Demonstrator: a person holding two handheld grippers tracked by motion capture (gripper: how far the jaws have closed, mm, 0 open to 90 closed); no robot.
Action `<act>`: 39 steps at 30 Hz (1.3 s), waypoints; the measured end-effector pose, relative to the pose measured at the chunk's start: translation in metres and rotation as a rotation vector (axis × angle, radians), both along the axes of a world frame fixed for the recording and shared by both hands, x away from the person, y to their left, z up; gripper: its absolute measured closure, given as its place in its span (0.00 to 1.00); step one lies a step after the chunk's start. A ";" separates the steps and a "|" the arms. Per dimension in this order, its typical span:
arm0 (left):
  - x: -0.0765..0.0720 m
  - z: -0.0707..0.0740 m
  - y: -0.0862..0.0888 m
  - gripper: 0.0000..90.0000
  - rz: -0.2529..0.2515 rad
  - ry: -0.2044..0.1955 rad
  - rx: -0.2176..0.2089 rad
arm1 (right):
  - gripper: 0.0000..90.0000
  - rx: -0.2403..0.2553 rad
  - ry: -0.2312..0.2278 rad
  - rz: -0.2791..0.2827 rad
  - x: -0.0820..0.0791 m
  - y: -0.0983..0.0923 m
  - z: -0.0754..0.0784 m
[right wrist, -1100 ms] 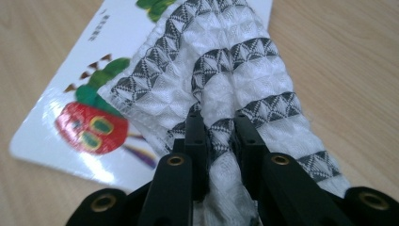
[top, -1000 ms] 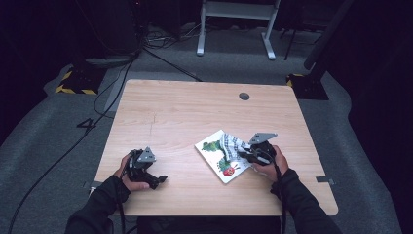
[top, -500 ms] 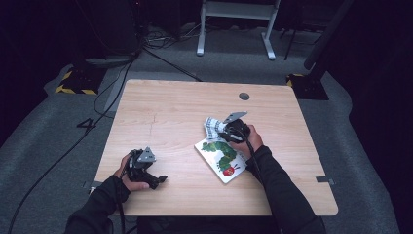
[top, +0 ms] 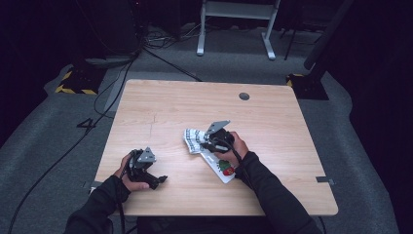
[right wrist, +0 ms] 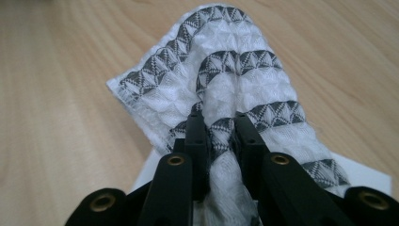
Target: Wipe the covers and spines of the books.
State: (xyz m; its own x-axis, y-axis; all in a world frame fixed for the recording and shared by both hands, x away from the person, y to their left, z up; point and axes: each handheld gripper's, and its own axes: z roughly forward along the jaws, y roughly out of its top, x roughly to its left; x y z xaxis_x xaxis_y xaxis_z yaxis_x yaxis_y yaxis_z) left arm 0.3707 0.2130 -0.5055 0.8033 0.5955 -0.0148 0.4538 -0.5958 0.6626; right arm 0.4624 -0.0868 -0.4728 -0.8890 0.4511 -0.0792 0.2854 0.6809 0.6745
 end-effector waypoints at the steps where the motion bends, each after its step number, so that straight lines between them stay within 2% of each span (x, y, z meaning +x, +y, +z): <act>1: 0.000 0.000 0.000 0.01 0.000 -0.001 0.000 | 0.88 0.010 0.004 0.010 -0.007 -0.002 -0.001; 6: 0.000 0.000 0.000 0.01 0.001 0.001 0.001 | 0.89 0.032 0.016 0.047 -0.034 -0.022 -0.003; 8: 0.000 0.000 0.000 0.01 0.002 0.000 0.000 | 0.89 0.063 0.030 0.048 -0.050 -0.043 -0.006; 9: 0.000 0.000 0.000 0.01 0.003 0.001 0.001 | 0.89 0.063 0.030 0.048 -0.050 -0.043 -0.006; 12: 0.000 0.000 0.000 0.01 0.005 0.001 0.000 | 0.89 0.064 0.044 0.049 -0.060 -0.064 -0.007; 17: -0.001 0.000 0.000 0.01 0.008 0.000 0.000 | 0.89 0.050 0.032 0.031 -0.072 -0.093 -0.007; 18: -0.001 0.000 0.000 0.01 0.008 0.001 0.000 | 0.89 0.050 0.032 0.031 -0.072 -0.093 -0.007; 23: -0.001 0.000 0.000 0.01 0.008 0.001 0.000 | 0.89 0.040 0.034 -0.013 -0.075 -0.122 -0.006; 27: 0.000 0.000 -0.001 0.01 0.008 0.001 0.002 | 0.89 0.026 0.031 -0.070 -0.066 -0.136 -0.005; 31: 0.000 0.000 -0.001 0.00 0.006 0.002 0.002 | 0.89 0.024 0.023 -0.108 -0.046 -0.134 -0.004; 34: 0.000 0.000 -0.001 0.00 0.007 0.003 0.001 | 0.89 0.022 0.024 -0.140 -0.025 -0.128 -0.003; 36: 0.000 0.000 -0.001 0.00 0.006 0.003 0.001 | 0.89 0.012 0.020 -0.155 -0.009 -0.118 -0.002; 39: 0.000 0.000 -0.001 0.00 0.005 0.003 0.001 | 0.89 0.026 0.042 -0.175 0.016 -0.099 -0.001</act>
